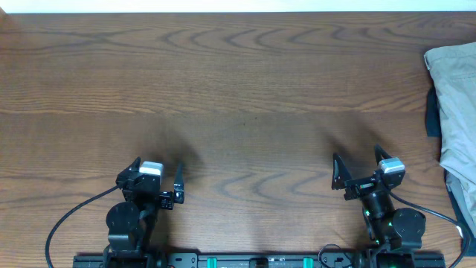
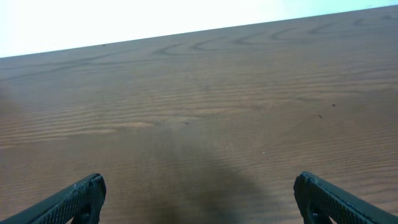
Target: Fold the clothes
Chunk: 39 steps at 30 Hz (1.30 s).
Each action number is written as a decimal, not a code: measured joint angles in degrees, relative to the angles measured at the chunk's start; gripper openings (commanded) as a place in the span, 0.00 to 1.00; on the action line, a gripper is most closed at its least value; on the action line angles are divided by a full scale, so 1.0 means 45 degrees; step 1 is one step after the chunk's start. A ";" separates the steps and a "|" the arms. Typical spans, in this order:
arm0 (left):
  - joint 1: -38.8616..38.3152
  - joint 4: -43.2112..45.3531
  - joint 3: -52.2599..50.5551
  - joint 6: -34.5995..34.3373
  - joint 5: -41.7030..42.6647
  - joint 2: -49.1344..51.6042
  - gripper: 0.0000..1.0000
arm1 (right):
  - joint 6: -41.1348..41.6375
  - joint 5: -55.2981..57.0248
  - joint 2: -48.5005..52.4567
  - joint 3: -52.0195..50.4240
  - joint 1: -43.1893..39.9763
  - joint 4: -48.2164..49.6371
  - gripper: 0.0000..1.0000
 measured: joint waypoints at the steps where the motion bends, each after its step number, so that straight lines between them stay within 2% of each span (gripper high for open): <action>1: 0.0000 0.0010 0.0000 0.0000 0.0000 0.0000 0.98 | 0.0000 0.0000 0.0000 0.0000 0.0000 0.0000 0.99; 10: 0.0000 0.0495 -0.0092 0.0000 0.0068 0.0005 0.98 | 0.0000 0.0000 0.0000 -0.0010 0.0000 0.0223 0.99; 15: 0.0000 0.2637 -0.0272 -0.0058 0.1603 0.0063 0.98 | 0.0015 0.0107 0.0005 -0.0019 0.0000 0.0690 0.99; 21: 0.0000 0.5421 0.0515 -0.1117 0.3585 0.0389 0.98 | 0.0641 0.0053 0.0000 0.0049 0.0000 0.1428 0.99; 25: 0.0000 0.5727 0.2890 -0.1574 0.4143 0.1749 0.98 | 0.1107 0.0005 0.0039 0.0903 0.0000 0.1054 0.99; 32: 0.0000 0.5498 0.7815 -0.1792 0.4983 0.5712 0.98 | 0.1355 0.0505 0.0967 0.4784 0.0000 0.0063 0.99; 39: 0.0000 0.4590 1.2546 -0.1914 0.6509 1.0171 0.98 | 0.1355 0.1015 0.4318 0.8684 0.0000 -0.1428 0.99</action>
